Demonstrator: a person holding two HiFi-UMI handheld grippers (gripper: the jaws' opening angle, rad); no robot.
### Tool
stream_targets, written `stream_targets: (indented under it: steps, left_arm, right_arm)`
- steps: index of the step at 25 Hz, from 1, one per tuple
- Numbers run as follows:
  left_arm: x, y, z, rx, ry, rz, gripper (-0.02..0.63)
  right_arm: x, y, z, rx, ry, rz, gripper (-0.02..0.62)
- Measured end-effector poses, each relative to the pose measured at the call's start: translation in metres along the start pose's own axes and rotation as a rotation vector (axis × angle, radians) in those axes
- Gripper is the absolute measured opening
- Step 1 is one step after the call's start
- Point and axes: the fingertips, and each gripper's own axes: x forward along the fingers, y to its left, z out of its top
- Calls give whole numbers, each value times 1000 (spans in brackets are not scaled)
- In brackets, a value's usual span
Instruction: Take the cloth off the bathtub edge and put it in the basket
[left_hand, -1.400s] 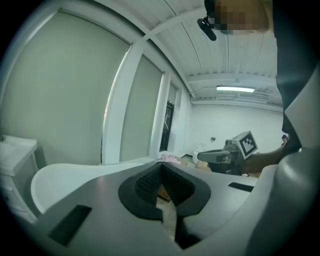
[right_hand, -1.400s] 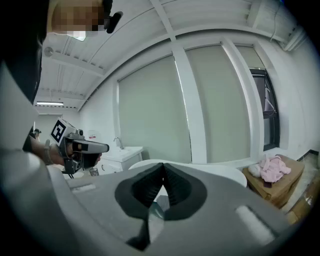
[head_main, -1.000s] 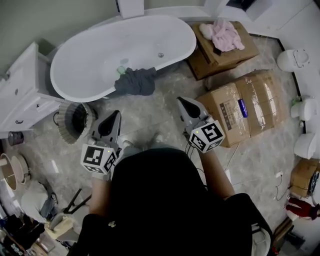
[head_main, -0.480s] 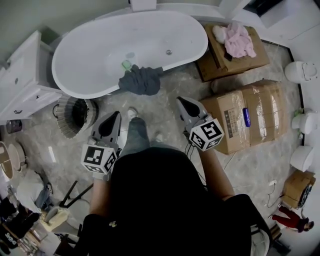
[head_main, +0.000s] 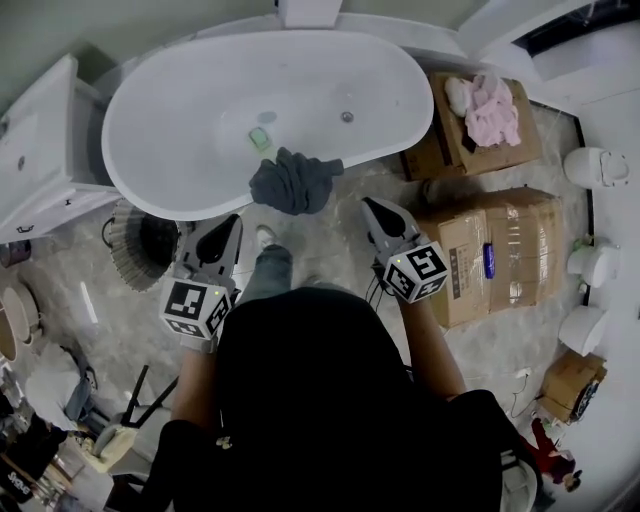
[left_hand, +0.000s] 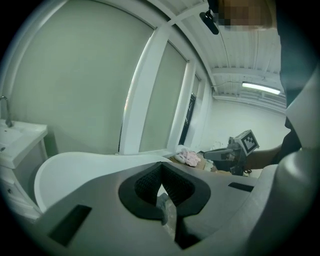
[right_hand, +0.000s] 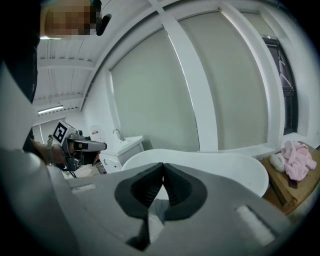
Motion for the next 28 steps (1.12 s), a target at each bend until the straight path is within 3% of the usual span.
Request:
stream_targets:
  steps: [5, 11, 15, 18, 25, 28]
  left_arm:
    - [9, 57, 9, -34, 9, 8, 12]
    - [7, 94, 5, -76, 26, 46, 12]
    - [-1, 103, -3, -114, 38, 96, 12]
    - [-8, 106, -12, -148, 45, 142, 12]
    - [-22, 100, -30, -232, 57, 294, 12]
    - [-29, 93, -41, -264, 64, 362, 14]
  right_arm:
    - [64, 2, 16, -26, 40, 11, -3]
    - [120, 8, 16, -58, 109, 69, -3]
    - [146, 13, 8, -92, 171, 134, -2]
    - [166, 19, -1, -119, 223, 198, 37]
    - [206, 27, -34, -217, 348, 378, 71]
    - [219, 30, -54, -247, 412, 446, 119]
